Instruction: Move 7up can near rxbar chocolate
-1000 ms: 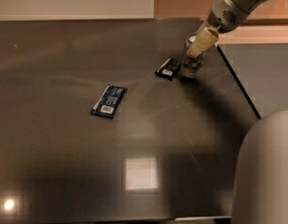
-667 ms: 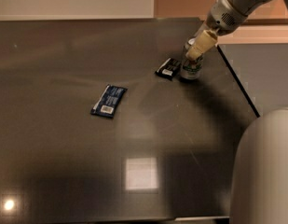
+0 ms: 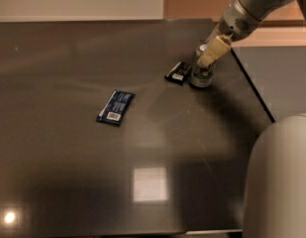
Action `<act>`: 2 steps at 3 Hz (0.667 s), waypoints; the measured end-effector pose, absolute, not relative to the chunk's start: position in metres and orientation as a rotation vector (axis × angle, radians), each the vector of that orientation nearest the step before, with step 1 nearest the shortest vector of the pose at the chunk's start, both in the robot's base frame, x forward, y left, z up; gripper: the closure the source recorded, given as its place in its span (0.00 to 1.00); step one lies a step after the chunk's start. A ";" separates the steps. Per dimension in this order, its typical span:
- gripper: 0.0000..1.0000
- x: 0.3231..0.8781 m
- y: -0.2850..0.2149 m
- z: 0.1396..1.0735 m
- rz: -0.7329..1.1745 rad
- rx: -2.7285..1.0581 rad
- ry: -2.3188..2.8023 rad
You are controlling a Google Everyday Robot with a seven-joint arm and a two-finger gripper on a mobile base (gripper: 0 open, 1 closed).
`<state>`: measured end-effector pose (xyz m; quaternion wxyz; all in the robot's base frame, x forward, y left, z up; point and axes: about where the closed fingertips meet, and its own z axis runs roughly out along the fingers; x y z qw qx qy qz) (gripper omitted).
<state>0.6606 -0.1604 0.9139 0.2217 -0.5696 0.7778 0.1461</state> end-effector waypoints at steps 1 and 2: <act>0.00 0.665 -0.158 0.912 0.400 -1.568 2.145; 0.00 0.665 -0.158 0.912 0.400 -1.568 2.145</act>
Offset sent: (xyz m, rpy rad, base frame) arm 0.0036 0.0021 -0.0017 0.0033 -0.0060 -0.0026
